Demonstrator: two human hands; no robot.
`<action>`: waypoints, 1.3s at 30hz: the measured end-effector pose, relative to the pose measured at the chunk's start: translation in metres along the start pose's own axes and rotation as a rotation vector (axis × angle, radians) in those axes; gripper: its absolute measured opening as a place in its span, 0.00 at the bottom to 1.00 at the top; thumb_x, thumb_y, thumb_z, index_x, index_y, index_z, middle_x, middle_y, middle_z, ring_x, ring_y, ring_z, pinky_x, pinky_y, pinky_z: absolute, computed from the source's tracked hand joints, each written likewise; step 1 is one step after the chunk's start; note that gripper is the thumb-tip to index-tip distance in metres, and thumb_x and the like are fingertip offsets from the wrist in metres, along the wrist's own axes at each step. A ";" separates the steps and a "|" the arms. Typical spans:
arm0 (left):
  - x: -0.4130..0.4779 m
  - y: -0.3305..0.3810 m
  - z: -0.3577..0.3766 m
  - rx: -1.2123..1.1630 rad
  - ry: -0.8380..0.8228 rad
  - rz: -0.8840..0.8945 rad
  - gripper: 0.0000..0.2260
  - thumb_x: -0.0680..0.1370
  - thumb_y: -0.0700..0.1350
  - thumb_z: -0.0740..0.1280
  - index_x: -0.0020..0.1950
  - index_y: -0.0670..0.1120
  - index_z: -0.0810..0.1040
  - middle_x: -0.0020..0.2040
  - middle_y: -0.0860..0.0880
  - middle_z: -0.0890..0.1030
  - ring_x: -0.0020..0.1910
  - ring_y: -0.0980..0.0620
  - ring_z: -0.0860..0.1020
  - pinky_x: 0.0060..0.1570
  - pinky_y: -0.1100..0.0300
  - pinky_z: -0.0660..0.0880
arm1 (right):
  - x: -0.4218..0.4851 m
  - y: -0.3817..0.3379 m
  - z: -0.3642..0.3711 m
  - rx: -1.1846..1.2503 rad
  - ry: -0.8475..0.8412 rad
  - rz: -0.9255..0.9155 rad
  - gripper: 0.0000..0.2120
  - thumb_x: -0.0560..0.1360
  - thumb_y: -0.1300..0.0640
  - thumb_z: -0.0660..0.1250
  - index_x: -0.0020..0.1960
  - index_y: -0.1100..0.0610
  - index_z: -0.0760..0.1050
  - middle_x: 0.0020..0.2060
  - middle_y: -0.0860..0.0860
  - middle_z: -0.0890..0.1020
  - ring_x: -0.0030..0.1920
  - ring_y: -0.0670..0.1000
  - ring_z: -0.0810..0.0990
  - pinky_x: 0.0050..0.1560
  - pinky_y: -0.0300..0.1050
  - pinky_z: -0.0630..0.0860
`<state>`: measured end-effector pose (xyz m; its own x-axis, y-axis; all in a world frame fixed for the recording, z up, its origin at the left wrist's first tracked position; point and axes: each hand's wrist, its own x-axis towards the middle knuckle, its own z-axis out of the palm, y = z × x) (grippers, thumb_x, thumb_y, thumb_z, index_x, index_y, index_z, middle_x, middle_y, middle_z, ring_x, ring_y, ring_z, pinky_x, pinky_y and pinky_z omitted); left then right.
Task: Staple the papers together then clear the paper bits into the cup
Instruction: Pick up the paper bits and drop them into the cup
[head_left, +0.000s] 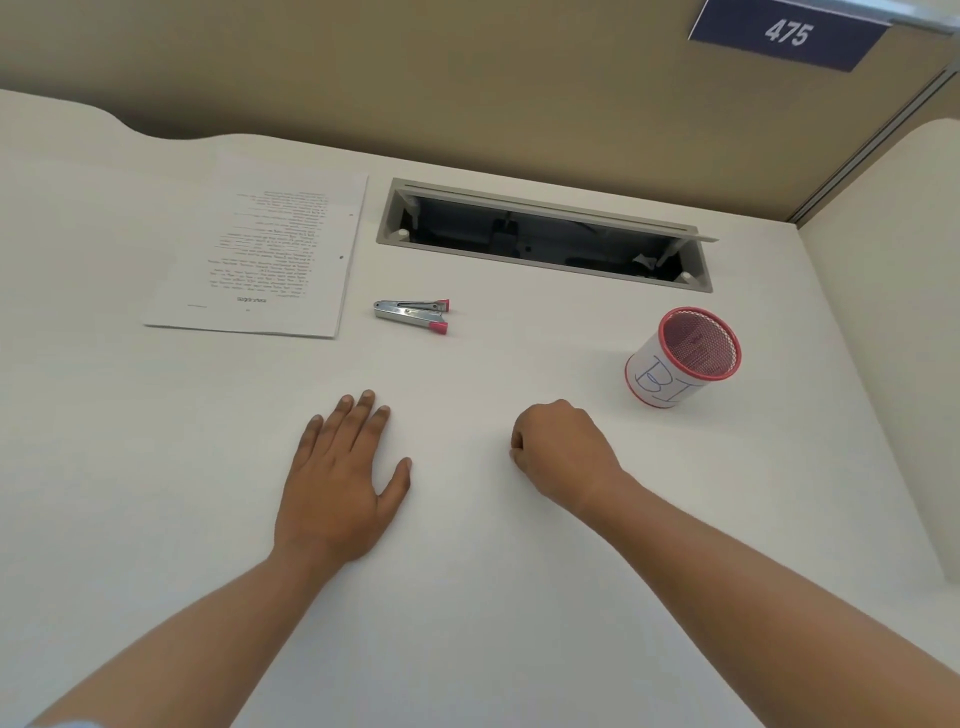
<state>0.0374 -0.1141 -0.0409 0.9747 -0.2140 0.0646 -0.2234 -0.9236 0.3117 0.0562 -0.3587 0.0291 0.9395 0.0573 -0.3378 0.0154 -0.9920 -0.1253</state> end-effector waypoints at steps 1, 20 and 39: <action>0.000 0.000 0.000 0.001 0.000 -0.001 0.30 0.79 0.61 0.54 0.76 0.47 0.68 0.79 0.48 0.65 0.79 0.49 0.61 0.78 0.47 0.55 | 0.001 -0.002 -0.001 -0.025 0.002 0.003 0.05 0.72 0.62 0.63 0.39 0.59 0.75 0.34 0.55 0.80 0.33 0.57 0.76 0.32 0.44 0.74; -0.001 -0.001 0.001 0.002 0.006 0.010 0.30 0.79 0.61 0.54 0.76 0.47 0.68 0.79 0.49 0.65 0.79 0.50 0.61 0.78 0.49 0.53 | 0.004 0.041 -0.064 0.604 0.051 0.274 0.13 0.69 0.58 0.68 0.28 0.61 0.73 0.27 0.57 0.80 0.30 0.53 0.82 0.39 0.51 0.81; -0.001 -0.001 0.001 0.006 -0.001 0.011 0.30 0.78 0.61 0.54 0.76 0.47 0.69 0.79 0.49 0.66 0.79 0.50 0.62 0.78 0.50 0.53 | 0.013 0.139 -0.129 0.099 0.086 0.445 0.12 0.74 0.62 0.64 0.53 0.55 0.84 0.51 0.56 0.83 0.46 0.57 0.79 0.42 0.45 0.77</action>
<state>0.0369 -0.1136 -0.0424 0.9723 -0.2242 0.0668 -0.2338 -0.9231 0.3053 0.1145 -0.5106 0.1279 0.8721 -0.3855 -0.3013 -0.4249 -0.9021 -0.0757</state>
